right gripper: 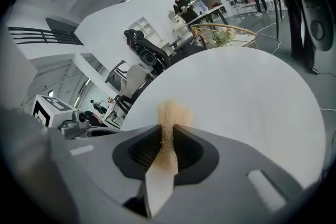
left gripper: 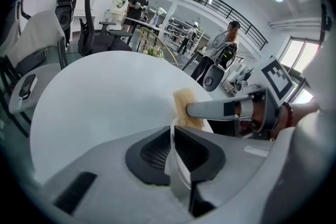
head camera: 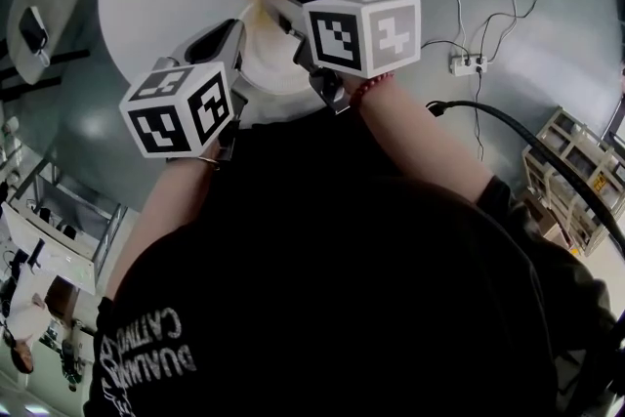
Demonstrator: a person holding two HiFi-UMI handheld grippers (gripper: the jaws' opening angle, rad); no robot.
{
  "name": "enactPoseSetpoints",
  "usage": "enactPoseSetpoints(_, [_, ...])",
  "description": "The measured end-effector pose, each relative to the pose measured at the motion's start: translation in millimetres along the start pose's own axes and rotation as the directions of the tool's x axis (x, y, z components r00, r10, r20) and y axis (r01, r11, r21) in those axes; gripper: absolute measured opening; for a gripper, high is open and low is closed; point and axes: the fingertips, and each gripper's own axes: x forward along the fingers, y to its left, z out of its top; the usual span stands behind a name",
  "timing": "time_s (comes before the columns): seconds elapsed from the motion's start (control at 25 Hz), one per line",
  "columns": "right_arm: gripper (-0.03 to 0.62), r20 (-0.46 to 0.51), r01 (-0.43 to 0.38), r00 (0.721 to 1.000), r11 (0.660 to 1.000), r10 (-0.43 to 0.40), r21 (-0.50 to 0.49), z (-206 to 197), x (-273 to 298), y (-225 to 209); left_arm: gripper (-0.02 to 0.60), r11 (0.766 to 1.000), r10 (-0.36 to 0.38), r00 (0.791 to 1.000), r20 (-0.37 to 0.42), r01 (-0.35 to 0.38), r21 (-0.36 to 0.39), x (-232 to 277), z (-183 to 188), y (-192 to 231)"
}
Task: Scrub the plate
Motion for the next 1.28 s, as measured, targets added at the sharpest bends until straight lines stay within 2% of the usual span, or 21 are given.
enactPoseSetpoints(0.32, [0.069,-0.002,0.054,0.999,0.998,-0.054,-0.032,-7,-7,-11,0.023,1.000,0.008,1.000,-0.005,-0.008,-0.005,0,-2,4])
enactPoseSetpoints(0.6, [0.069,-0.009,0.129,0.991,0.978,-0.132,-0.161,-12,-20,-24,0.023,1.000,0.011,1.000,0.006,-0.011,-0.009,0,-2,2])
enactPoseSetpoints(1.28, [0.074,0.043,0.251,0.968,0.957,-0.248,-0.144,-20,-58,-59,0.025,0.999,0.036,0.999,0.025,-0.036,-0.034,2,-10,0])
